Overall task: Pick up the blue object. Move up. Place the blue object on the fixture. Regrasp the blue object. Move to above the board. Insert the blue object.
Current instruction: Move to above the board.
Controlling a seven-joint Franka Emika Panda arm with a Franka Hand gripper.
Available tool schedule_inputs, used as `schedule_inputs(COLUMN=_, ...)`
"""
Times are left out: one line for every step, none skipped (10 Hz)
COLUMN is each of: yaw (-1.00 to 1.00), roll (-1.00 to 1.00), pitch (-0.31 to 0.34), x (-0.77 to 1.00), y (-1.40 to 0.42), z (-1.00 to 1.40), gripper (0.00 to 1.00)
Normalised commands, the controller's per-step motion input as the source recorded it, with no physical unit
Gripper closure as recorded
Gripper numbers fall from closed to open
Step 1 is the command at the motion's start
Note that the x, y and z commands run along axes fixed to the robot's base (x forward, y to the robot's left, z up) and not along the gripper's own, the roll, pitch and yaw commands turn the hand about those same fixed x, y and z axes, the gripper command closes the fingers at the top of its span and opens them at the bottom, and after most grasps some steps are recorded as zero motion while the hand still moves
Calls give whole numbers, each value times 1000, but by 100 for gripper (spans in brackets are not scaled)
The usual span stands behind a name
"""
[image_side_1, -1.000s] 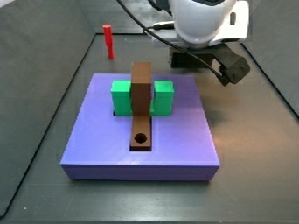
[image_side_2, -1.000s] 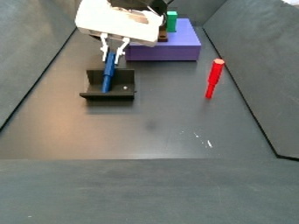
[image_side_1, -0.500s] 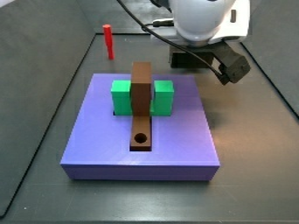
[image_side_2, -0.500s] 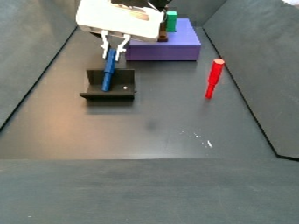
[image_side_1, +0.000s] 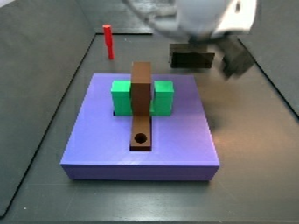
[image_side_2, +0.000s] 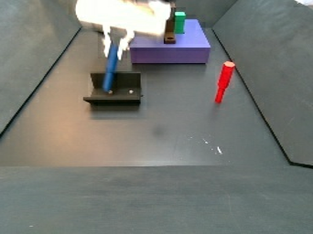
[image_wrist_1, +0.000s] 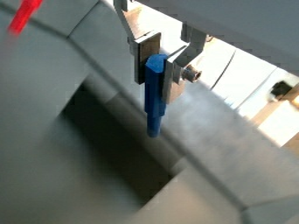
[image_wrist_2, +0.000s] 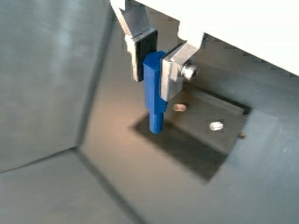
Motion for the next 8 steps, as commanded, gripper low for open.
schedule_inputs(yaw=-52, roll=-55, pitch=22, x=-53, y=-10, z=1400, gripper=100)
schedule_inputs(yaw=-20, roll=-25, pitch=20, x=-35, y=0, z=1400, gripper=100)
schedule_inputs(yaw=-20, roll=-8, pitch=63, x=-26, y=-17, z=1400, gripper=100)
schedule_inputs(yaw=-20, roll=-13, pitch=62, x=-45, y=-17, z=1400, gripper=100)
schedule_inputs(yaw=-8, roll=-11, pitch=57, x=-48, y=-6, z=1400, gripper=100)
schedule_inputs(yaw=18, roll=-3, pitch=69, x=-15, y=-18, z=607, gripper=100)
schedule_inputs(yaw=23, roll=1, pitch=79, x=1, y=-14, z=347, gripper=100)
schedule_inputs(yaw=5, roll=-1000, pitch=334, x=-918, y=-1400, z=273, gripper=100)
